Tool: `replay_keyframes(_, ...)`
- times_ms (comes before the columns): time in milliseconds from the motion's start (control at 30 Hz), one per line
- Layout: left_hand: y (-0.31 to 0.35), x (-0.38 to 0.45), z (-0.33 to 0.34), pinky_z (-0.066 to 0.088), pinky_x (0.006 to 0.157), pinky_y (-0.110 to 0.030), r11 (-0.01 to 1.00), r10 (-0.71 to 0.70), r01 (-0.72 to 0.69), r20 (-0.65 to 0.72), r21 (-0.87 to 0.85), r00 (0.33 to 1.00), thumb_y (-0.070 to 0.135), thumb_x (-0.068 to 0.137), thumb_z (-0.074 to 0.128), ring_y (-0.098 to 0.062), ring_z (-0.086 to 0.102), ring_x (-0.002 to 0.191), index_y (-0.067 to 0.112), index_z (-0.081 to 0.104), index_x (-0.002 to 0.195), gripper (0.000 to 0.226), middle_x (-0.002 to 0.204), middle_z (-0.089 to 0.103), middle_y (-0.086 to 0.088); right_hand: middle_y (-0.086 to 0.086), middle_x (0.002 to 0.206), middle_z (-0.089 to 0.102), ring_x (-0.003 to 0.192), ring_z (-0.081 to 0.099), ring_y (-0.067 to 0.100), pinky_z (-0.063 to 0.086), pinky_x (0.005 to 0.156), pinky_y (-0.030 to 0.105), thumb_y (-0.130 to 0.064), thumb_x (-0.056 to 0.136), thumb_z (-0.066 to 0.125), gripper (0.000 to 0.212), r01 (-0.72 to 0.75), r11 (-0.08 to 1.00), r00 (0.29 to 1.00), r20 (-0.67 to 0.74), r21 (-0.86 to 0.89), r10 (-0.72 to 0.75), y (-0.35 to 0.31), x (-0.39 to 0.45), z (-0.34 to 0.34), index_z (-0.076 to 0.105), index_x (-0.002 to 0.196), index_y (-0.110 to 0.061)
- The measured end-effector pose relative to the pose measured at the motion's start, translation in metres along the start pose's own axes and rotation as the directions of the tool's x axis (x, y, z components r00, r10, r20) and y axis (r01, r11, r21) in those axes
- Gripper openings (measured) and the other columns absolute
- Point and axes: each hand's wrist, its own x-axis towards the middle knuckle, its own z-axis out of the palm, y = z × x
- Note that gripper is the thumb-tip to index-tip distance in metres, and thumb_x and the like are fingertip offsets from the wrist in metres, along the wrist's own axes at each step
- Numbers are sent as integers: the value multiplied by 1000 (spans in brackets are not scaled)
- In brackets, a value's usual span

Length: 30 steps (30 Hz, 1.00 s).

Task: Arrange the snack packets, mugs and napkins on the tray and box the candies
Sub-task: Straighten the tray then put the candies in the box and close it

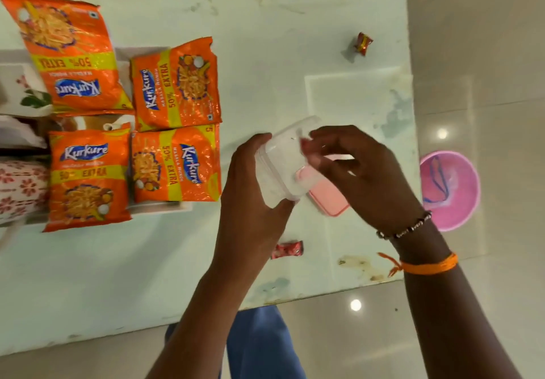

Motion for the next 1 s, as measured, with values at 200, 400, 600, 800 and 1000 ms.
replay_keyframes(200,2,21,13,46,99,-22,999,39,-39,-9,-5,999,26,65,81,-9,49,123,18,43,128,73,130,53,6,2,106,65,93,61,11,46,77,9,-7,88,51,17,56,985,965,-242,-166,-95,18,69,-21,63,95,-15)
replay_keyframes(400,-6,20,8,48,100,-32,999,45,-44,-71,11,996,37,60,77,-6,51,122,21,47,125,73,124,53,15,12,154,14,142,22,22,20,114,27,-3,85,51,56,-152,847,976,-211,-510,48,72,168,-26,34,137,-12)
replay_keyframes(600,-9,8,5,48,101,-37,1000,-9,10,-84,2,996,33,59,78,-7,49,124,17,46,128,77,131,54,4,17,107,62,98,59,31,45,89,31,5,78,50,25,-151,910,952,-305,-386,28,72,147,-15,65,96,-3)
replay_keyframes(800,-14,-9,-3,45,100,-22,998,-13,17,-54,58,998,31,62,78,-7,48,124,19,44,130,76,133,52,6,14,83,64,77,65,20,58,76,19,9,83,52,17,-195,832,956,-88,519,278,28,58,-3,62,93,0)
replay_keyframes(1000,-18,-33,-17,42,100,-22,995,-15,18,-29,99,999,27,64,80,0,45,122,29,42,128,75,126,47,19,13,99,68,98,66,25,53,91,30,-8,93,45,21,-250,891,964,8,379,267,-2,-27,28,66,96,-10)
